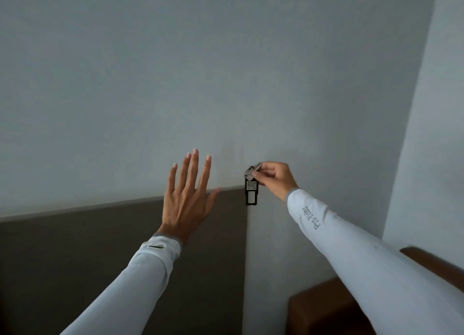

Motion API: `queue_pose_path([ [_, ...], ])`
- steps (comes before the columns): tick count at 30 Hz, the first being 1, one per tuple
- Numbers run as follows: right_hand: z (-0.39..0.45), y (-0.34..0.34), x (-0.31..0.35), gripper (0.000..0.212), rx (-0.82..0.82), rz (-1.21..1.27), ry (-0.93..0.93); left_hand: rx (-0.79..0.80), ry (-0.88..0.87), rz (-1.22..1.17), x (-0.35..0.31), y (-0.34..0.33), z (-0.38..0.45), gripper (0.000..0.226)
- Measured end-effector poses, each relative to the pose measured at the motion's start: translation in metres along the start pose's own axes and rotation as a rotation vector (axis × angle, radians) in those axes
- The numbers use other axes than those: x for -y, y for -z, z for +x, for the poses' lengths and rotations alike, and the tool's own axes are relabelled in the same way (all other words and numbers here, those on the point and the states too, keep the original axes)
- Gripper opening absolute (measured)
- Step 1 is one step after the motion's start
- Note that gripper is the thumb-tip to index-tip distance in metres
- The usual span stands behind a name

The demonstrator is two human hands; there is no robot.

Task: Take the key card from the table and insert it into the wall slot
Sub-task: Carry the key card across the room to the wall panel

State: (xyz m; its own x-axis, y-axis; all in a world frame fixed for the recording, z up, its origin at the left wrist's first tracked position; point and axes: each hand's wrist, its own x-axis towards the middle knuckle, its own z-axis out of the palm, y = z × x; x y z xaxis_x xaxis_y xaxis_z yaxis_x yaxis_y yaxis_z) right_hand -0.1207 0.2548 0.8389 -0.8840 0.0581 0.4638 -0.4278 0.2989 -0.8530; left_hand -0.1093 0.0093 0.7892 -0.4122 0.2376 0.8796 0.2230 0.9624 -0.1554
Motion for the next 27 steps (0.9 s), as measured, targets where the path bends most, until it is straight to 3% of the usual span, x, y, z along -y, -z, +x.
queue_pose_path([
  [6, -0.025, 0.108, 0.035, 0.018, -0.182, -0.114, 0.024, -0.046, -0.089, -0.161, -0.089, 0.010, 0.050, 0.073],
  [12, -0.095, 0.250, 0.043, 0.017, -0.403, -0.227, -0.043, -0.055, -0.205, -0.368, -0.228, 0.038, 0.076, 0.075],
  [27, -0.378, 0.594, 0.132, 0.017, -0.825, -0.446, -0.135, -0.168, -0.419, -0.764, -0.619, 0.225, 0.083, 0.075],
])
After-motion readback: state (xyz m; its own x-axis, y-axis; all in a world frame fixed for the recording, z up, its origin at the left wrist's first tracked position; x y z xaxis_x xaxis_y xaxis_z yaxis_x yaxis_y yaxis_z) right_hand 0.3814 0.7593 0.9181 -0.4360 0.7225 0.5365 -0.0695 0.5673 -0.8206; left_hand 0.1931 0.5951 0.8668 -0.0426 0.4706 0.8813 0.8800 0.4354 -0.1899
